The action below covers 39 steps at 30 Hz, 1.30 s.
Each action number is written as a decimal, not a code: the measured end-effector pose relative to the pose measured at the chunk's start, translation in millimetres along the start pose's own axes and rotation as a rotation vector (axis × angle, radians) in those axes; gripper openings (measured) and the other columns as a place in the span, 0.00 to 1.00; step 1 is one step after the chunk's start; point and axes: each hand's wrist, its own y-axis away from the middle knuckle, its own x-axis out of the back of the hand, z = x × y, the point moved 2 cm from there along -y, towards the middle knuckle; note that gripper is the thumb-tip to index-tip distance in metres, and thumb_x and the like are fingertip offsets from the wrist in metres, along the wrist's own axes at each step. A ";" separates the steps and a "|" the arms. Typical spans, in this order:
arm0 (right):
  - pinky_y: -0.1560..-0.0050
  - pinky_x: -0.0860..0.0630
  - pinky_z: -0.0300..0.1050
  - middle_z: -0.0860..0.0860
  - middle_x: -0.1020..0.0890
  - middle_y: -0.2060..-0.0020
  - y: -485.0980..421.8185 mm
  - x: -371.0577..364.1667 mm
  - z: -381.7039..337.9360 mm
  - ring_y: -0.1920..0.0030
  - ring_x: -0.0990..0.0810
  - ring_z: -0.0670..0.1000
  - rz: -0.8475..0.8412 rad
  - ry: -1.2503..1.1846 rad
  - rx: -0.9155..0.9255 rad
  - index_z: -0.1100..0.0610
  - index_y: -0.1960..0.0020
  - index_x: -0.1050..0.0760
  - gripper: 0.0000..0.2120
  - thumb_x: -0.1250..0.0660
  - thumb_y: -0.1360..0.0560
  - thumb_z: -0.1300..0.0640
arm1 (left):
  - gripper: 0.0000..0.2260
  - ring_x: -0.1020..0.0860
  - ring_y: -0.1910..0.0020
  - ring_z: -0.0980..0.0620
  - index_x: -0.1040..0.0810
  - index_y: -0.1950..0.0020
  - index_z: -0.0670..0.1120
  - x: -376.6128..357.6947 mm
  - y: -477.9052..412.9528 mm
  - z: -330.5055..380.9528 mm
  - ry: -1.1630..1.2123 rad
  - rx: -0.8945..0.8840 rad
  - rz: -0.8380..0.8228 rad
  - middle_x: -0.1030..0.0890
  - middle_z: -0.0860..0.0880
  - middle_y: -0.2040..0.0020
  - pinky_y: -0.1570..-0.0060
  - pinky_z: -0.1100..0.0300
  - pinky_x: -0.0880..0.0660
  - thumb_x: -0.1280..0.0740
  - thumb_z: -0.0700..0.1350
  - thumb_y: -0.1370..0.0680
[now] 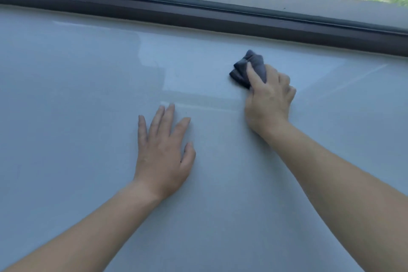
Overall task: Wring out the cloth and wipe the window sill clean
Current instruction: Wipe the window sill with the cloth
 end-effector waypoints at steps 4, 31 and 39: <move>0.48 0.43 0.49 0.50 0.30 0.32 69.3 3.6 -8.2 0.41 0.35 0.57 -0.189 -0.006 0.398 0.43 0.28 0.32 0.31 0.41 0.30 0.59 | 0.28 0.54 0.20 0.48 0.37 0.22 0.49 -10.3 18.0 1.5 -0.061 0.003 -0.059 0.47 0.45 0.19 0.25 0.38 0.56 0.49 0.55 0.22; 0.51 0.41 0.49 0.50 0.27 0.33 179.8 22.1 8.0 0.44 0.30 0.59 -0.086 0.033 0.293 0.44 0.31 0.26 0.31 0.36 0.33 0.60 | 0.27 0.57 0.20 0.50 0.43 0.21 0.52 -14.6 20.4 -0.3 -0.105 0.025 -0.073 0.52 0.47 0.18 0.24 0.42 0.63 0.51 0.54 0.21; 0.51 0.40 0.50 0.51 0.27 0.32 227.6 17.8 -19.7 0.44 0.32 0.58 -0.002 -0.025 0.121 0.45 0.31 0.26 0.30 0.39 0.33 0.61 | 0.26 0.55 0.20 0.49 0.39 0.22 0.53 -11.0 17.6 -4.3 0.021 -0.009 -0.091 0.50 0.47 0.19 0.25 0.44 0.65 0.49 0.51 0.21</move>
